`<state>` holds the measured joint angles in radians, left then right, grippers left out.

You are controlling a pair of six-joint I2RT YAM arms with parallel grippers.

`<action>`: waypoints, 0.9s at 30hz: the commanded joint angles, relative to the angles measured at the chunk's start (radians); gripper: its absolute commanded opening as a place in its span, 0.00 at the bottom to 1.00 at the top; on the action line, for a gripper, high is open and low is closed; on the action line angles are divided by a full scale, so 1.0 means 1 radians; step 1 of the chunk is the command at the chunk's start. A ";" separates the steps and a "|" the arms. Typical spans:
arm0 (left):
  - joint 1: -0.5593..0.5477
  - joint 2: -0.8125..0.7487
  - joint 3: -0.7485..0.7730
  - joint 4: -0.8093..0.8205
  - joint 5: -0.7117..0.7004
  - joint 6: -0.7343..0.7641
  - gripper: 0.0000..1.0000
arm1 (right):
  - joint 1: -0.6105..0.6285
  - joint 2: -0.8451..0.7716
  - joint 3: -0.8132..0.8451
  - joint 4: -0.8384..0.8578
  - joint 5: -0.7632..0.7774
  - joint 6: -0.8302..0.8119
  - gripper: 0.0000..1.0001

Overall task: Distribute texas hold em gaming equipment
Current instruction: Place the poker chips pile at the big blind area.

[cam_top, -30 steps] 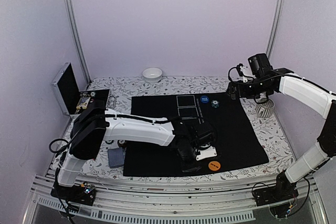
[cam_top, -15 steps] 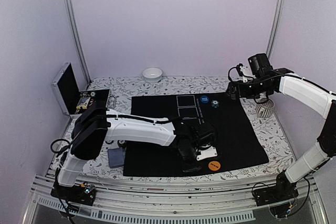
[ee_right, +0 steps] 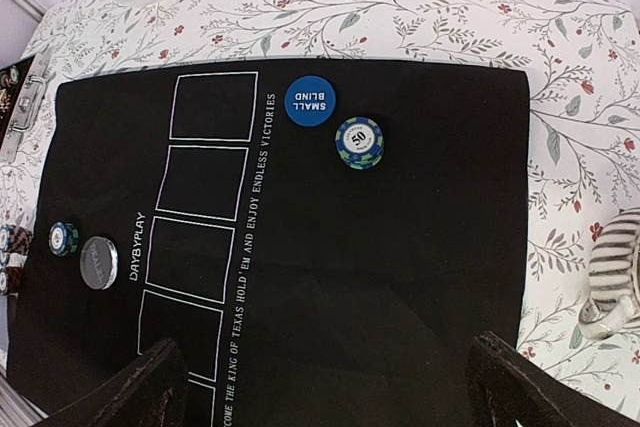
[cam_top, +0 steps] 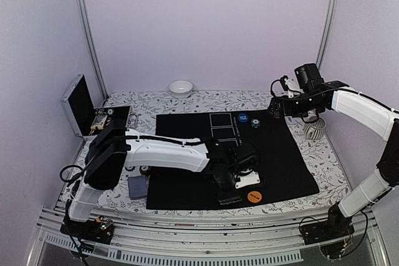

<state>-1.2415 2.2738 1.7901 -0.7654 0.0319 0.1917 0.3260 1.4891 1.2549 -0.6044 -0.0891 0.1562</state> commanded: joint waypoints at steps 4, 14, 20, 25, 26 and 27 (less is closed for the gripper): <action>0.007 -0.060 0.071 0.012 0.002 0.009 0.66 | -0.003 0.010 0.020 0.011 -0.025 -0.009 0.99; 0.031 -0.313 0.006 0.079 0.019 0.001 0.98 | -0.008 -0.024 0.035 0.012 0.054 0.022 0.99; 0.232 -0.464 -0.061 0.066 0.046 -0.171 0.98 | -0.019 -0.091 0.028 0.031 0.084 0.026 0.99; 0.438 -0.536 -0.094 -0.117 -0.118 -0.361 0.98 | -0.022 -0.133 0.012 0.047 0.092 0.025 0.99; 0.470 -0.558 -0.122 -0.139 -0.148 -0.387 0.98 | -0.022 -0.134 0.010 0.049 0.095 0.025 0.99; 0.504 -0.588 -0.158 -0.150 -0.176 -0.407 0.98 | -0.022 -0.137 0.008 0.050 0.097 0.025 0.99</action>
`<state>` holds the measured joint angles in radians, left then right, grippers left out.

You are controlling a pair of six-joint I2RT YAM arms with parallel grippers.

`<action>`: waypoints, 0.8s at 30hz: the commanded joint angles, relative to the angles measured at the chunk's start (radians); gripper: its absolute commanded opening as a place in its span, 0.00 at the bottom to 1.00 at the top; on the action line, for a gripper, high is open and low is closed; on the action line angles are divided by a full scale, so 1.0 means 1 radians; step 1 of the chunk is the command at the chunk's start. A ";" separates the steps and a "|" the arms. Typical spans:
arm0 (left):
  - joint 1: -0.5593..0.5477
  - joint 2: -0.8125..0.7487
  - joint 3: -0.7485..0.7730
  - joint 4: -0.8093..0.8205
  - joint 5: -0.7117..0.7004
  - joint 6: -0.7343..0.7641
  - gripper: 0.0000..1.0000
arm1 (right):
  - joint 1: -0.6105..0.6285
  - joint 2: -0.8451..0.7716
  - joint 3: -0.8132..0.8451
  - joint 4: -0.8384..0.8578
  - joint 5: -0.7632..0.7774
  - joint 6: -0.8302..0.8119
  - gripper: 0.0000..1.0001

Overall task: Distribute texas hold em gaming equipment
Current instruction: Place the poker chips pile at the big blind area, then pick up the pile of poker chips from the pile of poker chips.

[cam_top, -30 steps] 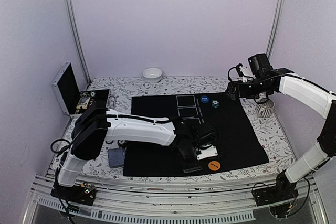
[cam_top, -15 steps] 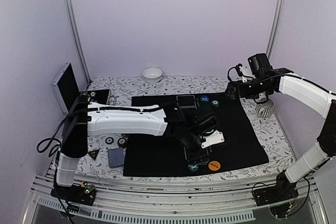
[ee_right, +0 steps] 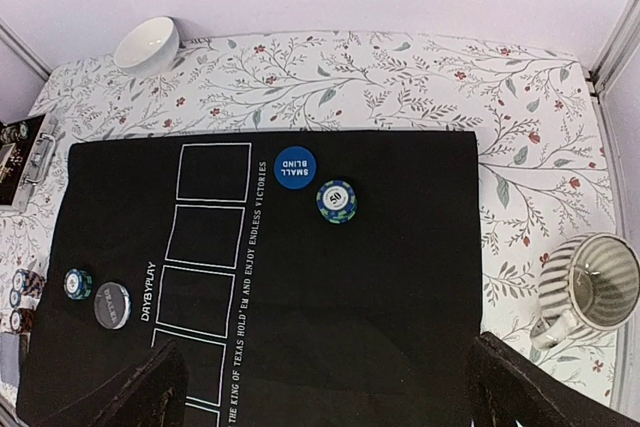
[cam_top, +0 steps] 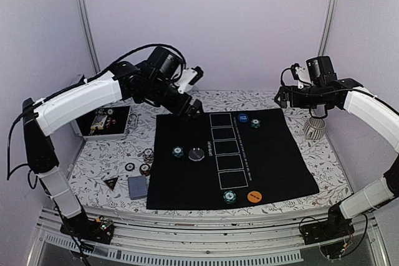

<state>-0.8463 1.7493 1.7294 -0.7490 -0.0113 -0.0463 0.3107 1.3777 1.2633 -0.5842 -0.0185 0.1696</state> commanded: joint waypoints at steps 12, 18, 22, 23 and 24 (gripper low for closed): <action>0.352 -0.194 -0.568 0.123 -0.074 -0.248 0.98 | -0.009 0.011 -0.002 0.051 -0.002 0.020 0.99; 0.352 -0.088 -0.595 0.157 -0.087 -0.237 0.98 | -0.010 0.006 -0.014 0.047 0.010 0.019 0.99; 0.352 -0.040 -0.594 0.173 -0.038 -0.226 0.96 | -0.009 0.006 -0.024 0.044 0.016 0.024 0.99; 0.352 -0.033 -0.594 0.174 -0.035 -0.224 0.94 | -0.010 0.008 -0.025 0.045 0.017 0.025 0.99; 0.352 -0.026 -0.594 0.174 -0.034 -0.224 0.92 | -0.010 0.010 -0.025 0.044 0.018 0.025 0.99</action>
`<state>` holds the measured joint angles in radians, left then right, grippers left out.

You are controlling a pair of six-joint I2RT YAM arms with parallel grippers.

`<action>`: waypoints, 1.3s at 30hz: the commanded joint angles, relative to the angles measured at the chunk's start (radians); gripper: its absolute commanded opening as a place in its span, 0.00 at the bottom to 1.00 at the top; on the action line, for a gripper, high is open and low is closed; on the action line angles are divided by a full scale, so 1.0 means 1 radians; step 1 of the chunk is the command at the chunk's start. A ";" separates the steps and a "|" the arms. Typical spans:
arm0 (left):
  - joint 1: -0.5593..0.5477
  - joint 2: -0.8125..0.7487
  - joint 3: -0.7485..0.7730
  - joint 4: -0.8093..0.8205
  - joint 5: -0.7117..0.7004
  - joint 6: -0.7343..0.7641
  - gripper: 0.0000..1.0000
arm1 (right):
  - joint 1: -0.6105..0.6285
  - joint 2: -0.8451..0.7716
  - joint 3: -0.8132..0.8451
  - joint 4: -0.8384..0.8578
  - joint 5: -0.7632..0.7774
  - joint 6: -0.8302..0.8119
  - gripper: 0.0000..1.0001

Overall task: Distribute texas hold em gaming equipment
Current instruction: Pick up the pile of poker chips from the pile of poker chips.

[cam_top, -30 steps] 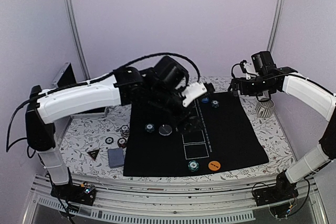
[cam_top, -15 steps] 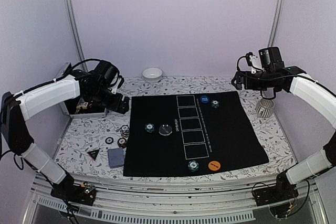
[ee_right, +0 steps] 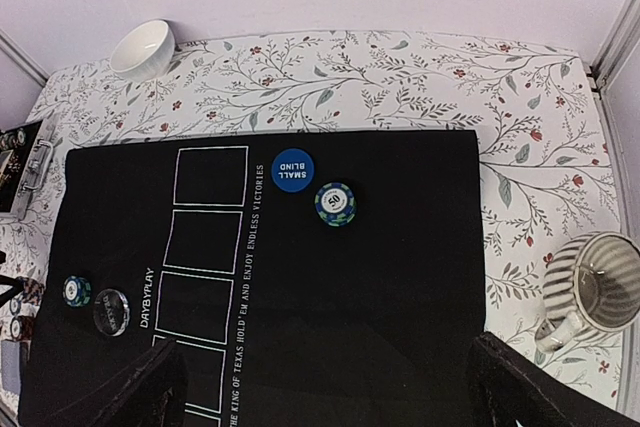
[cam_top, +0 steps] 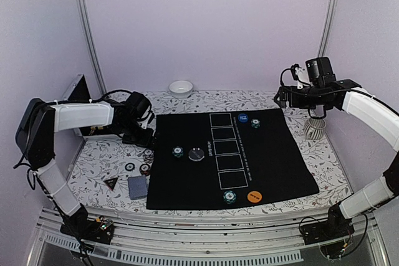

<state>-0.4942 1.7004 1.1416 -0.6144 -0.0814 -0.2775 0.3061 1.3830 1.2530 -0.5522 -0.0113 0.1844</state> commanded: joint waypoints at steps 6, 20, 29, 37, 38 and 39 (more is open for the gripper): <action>0.000 0.068 -0.014 0.021 0.017 0.008 0.81 | -0.005 0.016 -0.010 0.013 0.011 0.009 0.99; 0.000 0.075 -0.029 0.004 0.048 0.002 0.54 | -0.005 0.049 0.005 0.012 0.005 0.004 0.99; 0.000 0.073 -0.024 -0.025 0.070 0.005 0.60 | -0.005 0.054 0.008 0.008 0.008 -0.002 0.99; -0.001 0.075 -0.025 -0.033 0.080 0.023 0.54 | -0.005 0.059 0.014 0.008 0.002 -0.001 0.99; -0.001 0.074 -0.025 -0.033 0.081 0.025 0.52 | -0.005 0.060 0.015 0.008 0.002 -0.002 0.99; -0.001 0.073 -0.024 -0.034 0.082 0.024 0.49 | -0.005 0.059 0.016 0.008 0.001 -0.002 0.99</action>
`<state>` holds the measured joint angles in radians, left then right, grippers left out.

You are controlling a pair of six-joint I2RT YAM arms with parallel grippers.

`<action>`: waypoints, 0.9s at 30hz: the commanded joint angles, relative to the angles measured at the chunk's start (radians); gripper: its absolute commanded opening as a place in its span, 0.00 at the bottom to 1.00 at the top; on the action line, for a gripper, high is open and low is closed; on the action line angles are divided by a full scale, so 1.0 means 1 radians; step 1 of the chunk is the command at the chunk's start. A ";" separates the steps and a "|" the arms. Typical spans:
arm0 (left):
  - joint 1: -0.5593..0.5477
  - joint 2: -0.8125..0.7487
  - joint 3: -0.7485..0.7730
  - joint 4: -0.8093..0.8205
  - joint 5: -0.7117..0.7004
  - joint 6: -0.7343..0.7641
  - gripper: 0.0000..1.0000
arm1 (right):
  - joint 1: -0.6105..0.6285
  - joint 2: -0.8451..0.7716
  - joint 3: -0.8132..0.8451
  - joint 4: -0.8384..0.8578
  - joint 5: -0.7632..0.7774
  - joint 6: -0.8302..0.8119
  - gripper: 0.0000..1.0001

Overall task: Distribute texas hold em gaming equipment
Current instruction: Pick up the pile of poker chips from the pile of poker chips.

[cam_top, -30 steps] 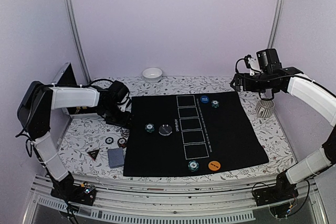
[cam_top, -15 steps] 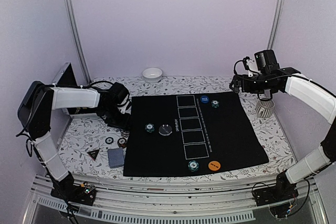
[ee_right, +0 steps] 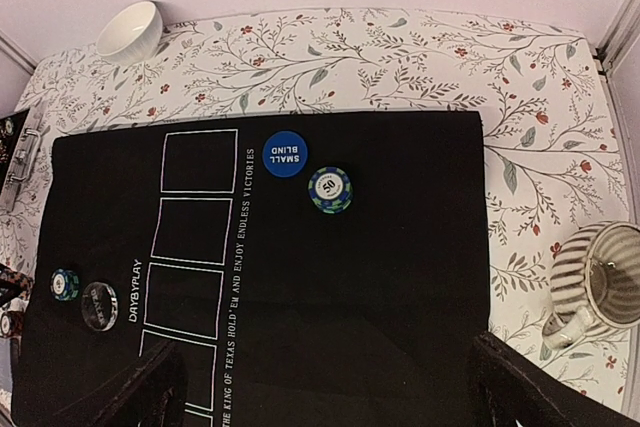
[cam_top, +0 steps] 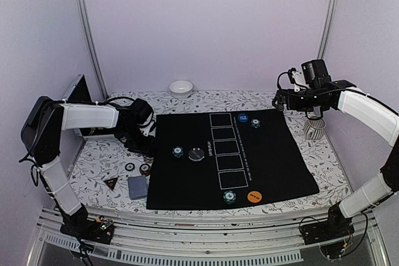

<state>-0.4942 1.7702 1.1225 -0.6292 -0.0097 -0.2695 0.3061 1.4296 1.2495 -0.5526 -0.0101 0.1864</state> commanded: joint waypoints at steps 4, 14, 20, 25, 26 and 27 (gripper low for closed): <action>-0.001 0.008 -0.002 -0.020 0.019 0.029 0.38 | -0.005 0.007 0.018 0.008 -0.002 -0.002 0.99; -0.006 -0.042 0.084 -0.092 -0.036 0.040 0.00 | -0.005 -0.016 0.019 0.002 0.006 -0.003 0.99; -0.094 -0.085 0.258 -0.222 -0.085 0.076 0.00 | -0.005 -0.024 0.026 -0.001 0.004 -0.001 0.99; -0.315 -0.088 0.316 -0.244 -0.041 0.184 0.00 | -0.005 -0.021 0.032 -0.001 0.000 0.001 0.99; -0.344 -0.078 0.315 -0.235 -0.020 0.195 0.00 | -0.005 -0.019 0.033 -0.001 -0.004 0.001 0.99; -0.368 -0.065 0.314 -0.224 -0.005 0.198 0.00 | -0.005 -0.018 0.034 0.000 -0.007 0.001 0.99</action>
<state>-0.7372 1.6947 1.4330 -0.8181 -0.0822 -0.1493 0.3061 1.4288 1.2499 -0.5533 -0.0101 0.1864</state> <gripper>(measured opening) 0.402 0.988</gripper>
